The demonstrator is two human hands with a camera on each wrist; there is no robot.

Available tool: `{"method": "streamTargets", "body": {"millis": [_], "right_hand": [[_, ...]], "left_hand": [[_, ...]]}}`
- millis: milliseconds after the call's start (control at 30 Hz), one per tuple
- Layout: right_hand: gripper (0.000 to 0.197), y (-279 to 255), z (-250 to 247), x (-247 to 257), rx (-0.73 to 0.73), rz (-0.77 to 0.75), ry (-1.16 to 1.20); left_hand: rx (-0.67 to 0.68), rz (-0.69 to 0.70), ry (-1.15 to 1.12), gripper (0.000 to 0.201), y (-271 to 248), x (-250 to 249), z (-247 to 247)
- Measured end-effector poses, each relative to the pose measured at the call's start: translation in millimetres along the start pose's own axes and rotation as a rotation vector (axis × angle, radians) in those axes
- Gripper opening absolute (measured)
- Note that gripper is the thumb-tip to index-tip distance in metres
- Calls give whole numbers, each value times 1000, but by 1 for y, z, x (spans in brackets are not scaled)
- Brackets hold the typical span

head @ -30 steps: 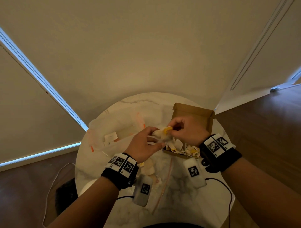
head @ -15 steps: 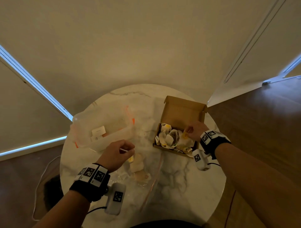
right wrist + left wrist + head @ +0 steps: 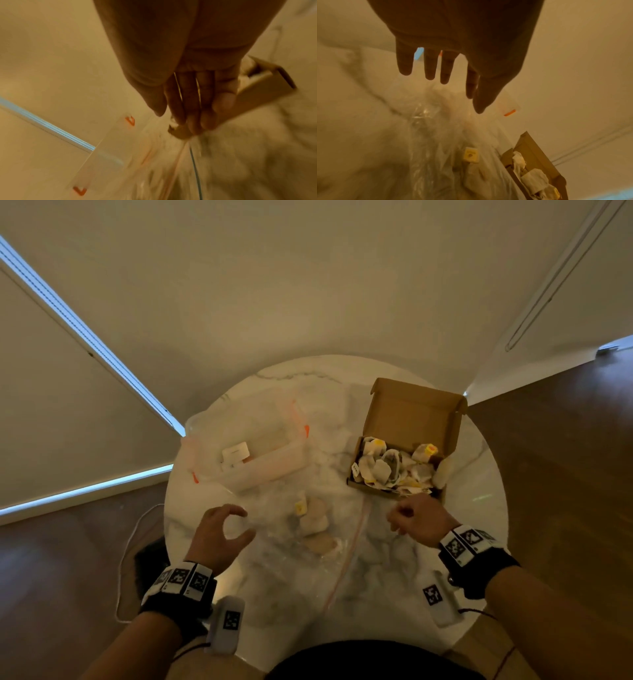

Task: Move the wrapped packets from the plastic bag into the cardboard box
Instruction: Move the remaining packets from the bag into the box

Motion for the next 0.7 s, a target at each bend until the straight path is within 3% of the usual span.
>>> {"method": "streamTargets", "body": {"millis": [67, 133, 267, 367, 433, 500, 567, 633, 700], "right_hand": [[28, -2, 30, -6, 67, 104, 68], [36, 0, 51, -7, 28, 224, 234], [34, 7, 69, 3, -95, 349, 525], [19, 12, 72, 2, -126, 379, 493], [17, 13, 76, -1, -131, 384, 493], [7, 9, 77, -2, -137, 330, 458], [10, 6, 76, -3, -134, 257, 362], [18, 5, 76, -7, -130, 224, 286], [19, 4, 76, -10, -117, 213, 237]], "left_hand": [[105, -60, -174, 42, 0, 9, 9], [172, -67, -306, 40, 3, 9, 17], [162, -10, -243, 39, 4, 5, 25], [103, -51, -150, 30, -7, 17, 32], [90, 6, -16, 33, -16, 27, 38], [225, 101, 191, 33, -27, 36, 50], [407, 105, 354, 23, -34, 45, 57], [415, 72, 312, 14, -26, 47, 49], [269, 11, 105, 10, -10, 42, 33]]}}
Point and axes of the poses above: each hand's wrist, its own y-axis towards the middle knuckle, its own z-axis out of the palm, x = y × z, the point moved 5 cm from there along y, towards the middle knuckle, and after that the axes turned 8 degrees about -z, right-handed, at the moved point
